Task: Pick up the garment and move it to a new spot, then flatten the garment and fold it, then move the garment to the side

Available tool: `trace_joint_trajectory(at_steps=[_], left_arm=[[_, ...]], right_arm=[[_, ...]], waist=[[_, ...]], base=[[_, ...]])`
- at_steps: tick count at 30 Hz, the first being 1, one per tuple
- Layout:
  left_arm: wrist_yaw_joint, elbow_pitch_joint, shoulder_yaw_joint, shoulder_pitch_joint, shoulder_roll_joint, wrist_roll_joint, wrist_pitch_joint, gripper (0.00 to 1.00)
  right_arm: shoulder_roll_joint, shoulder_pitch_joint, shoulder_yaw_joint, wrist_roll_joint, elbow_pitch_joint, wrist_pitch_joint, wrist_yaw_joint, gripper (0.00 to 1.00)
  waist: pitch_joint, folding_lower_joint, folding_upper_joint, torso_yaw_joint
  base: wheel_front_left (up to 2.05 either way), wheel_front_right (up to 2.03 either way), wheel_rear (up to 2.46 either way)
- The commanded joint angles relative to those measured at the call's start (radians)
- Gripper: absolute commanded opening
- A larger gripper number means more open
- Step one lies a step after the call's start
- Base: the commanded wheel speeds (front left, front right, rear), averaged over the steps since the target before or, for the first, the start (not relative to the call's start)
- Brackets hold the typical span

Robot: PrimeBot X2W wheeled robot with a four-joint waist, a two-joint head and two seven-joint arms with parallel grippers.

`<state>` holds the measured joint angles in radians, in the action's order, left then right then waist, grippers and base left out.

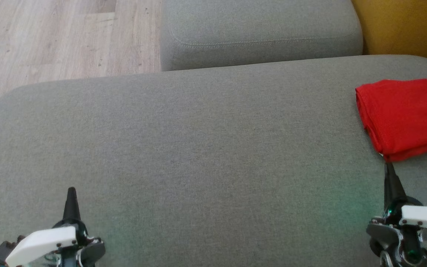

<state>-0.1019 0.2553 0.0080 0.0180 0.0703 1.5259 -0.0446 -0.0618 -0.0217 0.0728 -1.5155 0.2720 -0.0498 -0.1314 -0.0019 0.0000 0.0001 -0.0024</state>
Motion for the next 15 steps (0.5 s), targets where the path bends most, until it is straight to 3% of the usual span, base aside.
trace_joint_trajectory(at_steps=[1, 8, 15], left_arm=[[-0.014, -0.024, 0.045, 0.062, 0.012, 0.033, -0.012, 0.0], [-0.028, -0.013, 0.063, 0.086, 0.011, 0.115, -0.034, 0.0], [-0.029, -0.012, 0.067, 0.087, 0.008, 0.115, -0.037, 0.0]], right_arm=[[-0.018, -0.066, -0.012, -0.038, -0.031, -0.01, 0.001, 0.0], [-0.017, -0.082, 0.001, -0.123, -0.03, -0.031, 0.001, 0.0], [-0.015, -0.083, 0.005, -0.124, -0.029, -0.034, 0.001, 0.0]], waist=[[0.001, 0.0, -0.0001, 0.0], [0.005, 0.0, -0.0001, 0.002], [0.005, 0.0, -0.0001, 0.002]], base=[[0.0, 0.0, 0.0], [0.0, 0.0, 0.0], [0.0, 0.0, 0.0]])
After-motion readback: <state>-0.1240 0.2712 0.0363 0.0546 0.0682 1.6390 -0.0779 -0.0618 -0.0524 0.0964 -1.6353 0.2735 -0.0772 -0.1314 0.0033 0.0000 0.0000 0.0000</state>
